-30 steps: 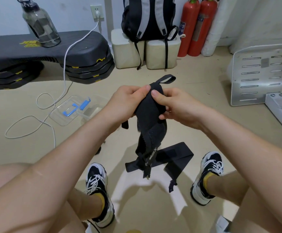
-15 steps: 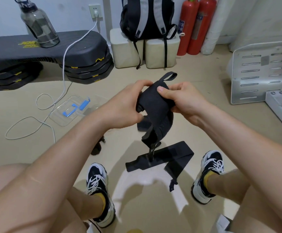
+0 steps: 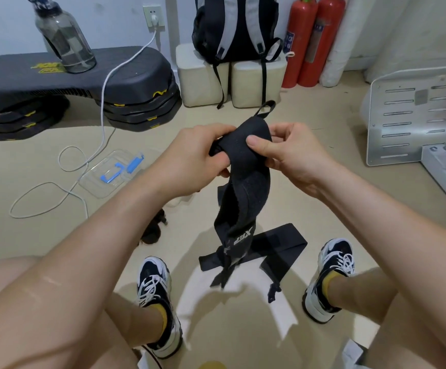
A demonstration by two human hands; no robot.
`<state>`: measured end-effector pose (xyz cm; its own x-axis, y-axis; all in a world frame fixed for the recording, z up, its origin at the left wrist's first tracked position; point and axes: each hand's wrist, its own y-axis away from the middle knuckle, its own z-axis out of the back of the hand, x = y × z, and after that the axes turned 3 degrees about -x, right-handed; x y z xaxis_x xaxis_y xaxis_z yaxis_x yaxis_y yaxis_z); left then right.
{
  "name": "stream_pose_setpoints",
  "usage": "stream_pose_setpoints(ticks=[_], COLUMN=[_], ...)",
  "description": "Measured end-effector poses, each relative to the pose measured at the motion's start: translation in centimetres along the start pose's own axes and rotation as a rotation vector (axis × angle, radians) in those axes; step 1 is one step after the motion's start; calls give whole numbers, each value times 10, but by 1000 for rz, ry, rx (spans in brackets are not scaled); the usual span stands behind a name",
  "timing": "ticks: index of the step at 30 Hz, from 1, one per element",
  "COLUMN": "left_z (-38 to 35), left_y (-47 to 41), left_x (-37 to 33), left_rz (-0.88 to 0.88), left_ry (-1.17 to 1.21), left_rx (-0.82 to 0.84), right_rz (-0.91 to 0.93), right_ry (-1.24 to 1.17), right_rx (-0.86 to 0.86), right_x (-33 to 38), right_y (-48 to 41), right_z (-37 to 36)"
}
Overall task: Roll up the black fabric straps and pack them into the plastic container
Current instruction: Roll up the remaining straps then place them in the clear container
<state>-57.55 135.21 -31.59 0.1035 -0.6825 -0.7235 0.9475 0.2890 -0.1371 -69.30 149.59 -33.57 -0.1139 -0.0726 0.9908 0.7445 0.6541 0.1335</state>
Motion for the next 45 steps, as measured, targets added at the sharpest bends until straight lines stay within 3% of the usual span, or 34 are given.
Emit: stream_pose_setpoints(ticks=[4,9,11,13,17,22,24,28,33,37,42,45], left_z=[8,11,12,15,28,27,24,13,-6,-24,-22,-18], left_y=[-2,-1,-1,-3,-8,-7,-5,-6,-9,-9,-10,-12], left_x=[1,4,8,12,17,17,18,15,11,11,12,7], left_rz=[72,111,136,134,59,52,51,160,248,269,360,445], left_ry=[208,375,468,562,635,768,854,878,768,954,918,848], left_rx=[121,218,220,238,293,334,347,192,12,-145,-158,-101], right_rz=[72,285,358,407,534,531,422,321,370,399,287,322], right_ry=[118,470,461,402,532,562,472,397,419,485,597,636], right_rx=[-18,-203,-235,-203,-135,-1,79,50,-61,-48,170,186], right_x=[0,0,3,7,8,17,22,24,22,25,37,39], right_y=[2,4,8,10,11,9,8,6,5,7,6,9], right_z=[-1,-4,-6,-6,-7,0,3,5,2,1,18,20])
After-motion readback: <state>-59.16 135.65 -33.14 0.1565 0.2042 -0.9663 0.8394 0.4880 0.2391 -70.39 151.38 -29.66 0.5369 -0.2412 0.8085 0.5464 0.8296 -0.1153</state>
